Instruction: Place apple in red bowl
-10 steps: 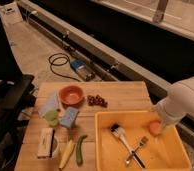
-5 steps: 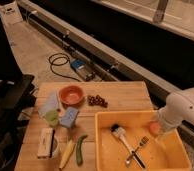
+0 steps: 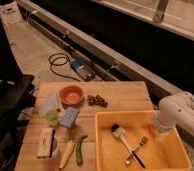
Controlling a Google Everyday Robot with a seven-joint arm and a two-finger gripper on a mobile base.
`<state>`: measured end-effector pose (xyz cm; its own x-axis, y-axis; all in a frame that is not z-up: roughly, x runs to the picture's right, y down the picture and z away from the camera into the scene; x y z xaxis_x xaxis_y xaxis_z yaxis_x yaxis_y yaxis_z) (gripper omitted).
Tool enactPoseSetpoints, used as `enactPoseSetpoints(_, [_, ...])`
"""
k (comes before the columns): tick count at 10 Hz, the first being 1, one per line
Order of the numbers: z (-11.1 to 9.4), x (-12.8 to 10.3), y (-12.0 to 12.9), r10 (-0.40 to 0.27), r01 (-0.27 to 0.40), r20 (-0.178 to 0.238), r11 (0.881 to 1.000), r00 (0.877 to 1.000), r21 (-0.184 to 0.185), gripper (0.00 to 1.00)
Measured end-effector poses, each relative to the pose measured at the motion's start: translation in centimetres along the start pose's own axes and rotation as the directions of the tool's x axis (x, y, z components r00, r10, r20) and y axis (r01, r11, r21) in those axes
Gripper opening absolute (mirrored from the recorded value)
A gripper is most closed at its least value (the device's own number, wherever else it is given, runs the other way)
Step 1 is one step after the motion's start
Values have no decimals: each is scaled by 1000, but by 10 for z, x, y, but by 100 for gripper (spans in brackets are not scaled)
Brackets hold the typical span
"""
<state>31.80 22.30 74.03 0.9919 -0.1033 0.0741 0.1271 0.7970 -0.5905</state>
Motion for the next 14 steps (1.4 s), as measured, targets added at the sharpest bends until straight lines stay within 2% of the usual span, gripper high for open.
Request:
enactPoseSetpoints(5, [2, 1, -1, -4, 4, 1, 1000, 1000, 9, 64])
enactPoseSetpoints(10, [15, 18, -4, 97, -97, -18, 995, 995, 12, 64])
enactPoseSetpoints(14, [16, 32, -7, 138, -137, -26, 990, 990, 37, 64])
